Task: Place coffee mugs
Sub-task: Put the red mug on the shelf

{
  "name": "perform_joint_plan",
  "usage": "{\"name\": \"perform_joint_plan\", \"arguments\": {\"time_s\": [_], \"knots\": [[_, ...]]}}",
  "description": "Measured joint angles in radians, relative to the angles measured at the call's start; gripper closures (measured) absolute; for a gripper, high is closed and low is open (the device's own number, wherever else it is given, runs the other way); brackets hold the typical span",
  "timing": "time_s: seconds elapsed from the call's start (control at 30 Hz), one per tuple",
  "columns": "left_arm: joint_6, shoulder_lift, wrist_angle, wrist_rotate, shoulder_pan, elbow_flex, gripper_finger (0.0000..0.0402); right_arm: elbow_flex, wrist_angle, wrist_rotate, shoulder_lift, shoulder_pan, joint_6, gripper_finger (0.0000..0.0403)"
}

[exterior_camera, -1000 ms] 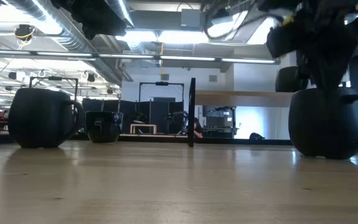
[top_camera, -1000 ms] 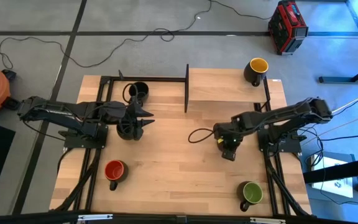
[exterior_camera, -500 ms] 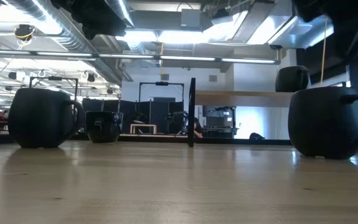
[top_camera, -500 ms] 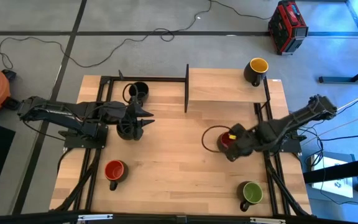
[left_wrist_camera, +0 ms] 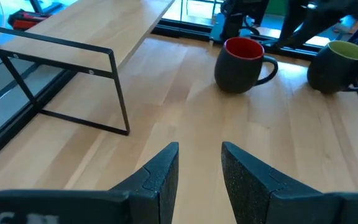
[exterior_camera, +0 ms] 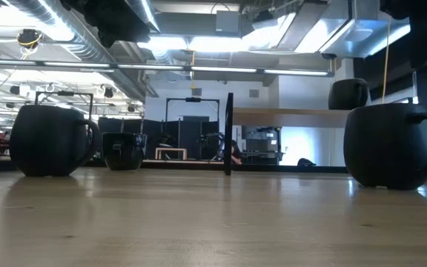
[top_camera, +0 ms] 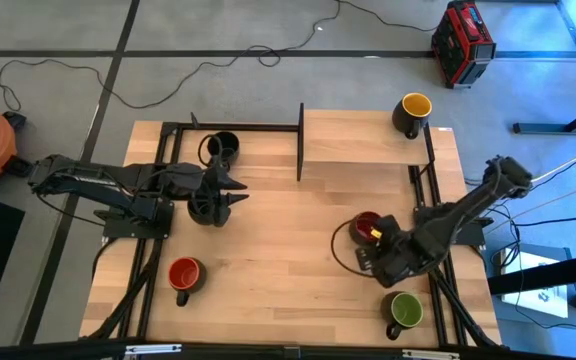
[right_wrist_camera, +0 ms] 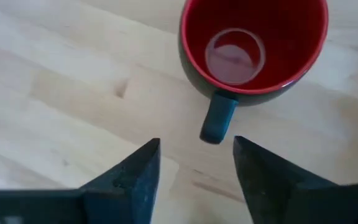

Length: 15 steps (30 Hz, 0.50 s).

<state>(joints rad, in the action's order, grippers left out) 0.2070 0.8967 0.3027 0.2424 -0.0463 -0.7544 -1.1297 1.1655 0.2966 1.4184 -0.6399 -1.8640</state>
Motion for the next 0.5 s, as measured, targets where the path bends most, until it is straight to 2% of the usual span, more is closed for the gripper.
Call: {"name": "perform_joint_plan", "arguments": {"time_s": [0.13, 0.23, 0.4, 0.5], "knots": [[0.000, 0.000, 0.000, -0.001, 0.000, 0.000, 0.0285, 0.000, 0.009, 0.004, 0.063, -0.004, -0.060, 0.0176], [0.000, 0.000, 0.001, -0.001, 0.000, 0.000, 0.0285, 0.000, 0.007, 0.025, 0.105, -0.008, -0.073, 0.0168], [0.000, 0.000, 0.003, -0.001, 0.000, 0.000, 0.0285, 0.000, 0.013, 0.026, 0.185, -0.015, -0.129, 0.0177], [0.000, 0.000, 0.003, -0.001, 0.000, 0.000, 0.0285, 0.000, 0.013, 0.071, 0.224, -0.036, -0.202, 0.0193]]}}
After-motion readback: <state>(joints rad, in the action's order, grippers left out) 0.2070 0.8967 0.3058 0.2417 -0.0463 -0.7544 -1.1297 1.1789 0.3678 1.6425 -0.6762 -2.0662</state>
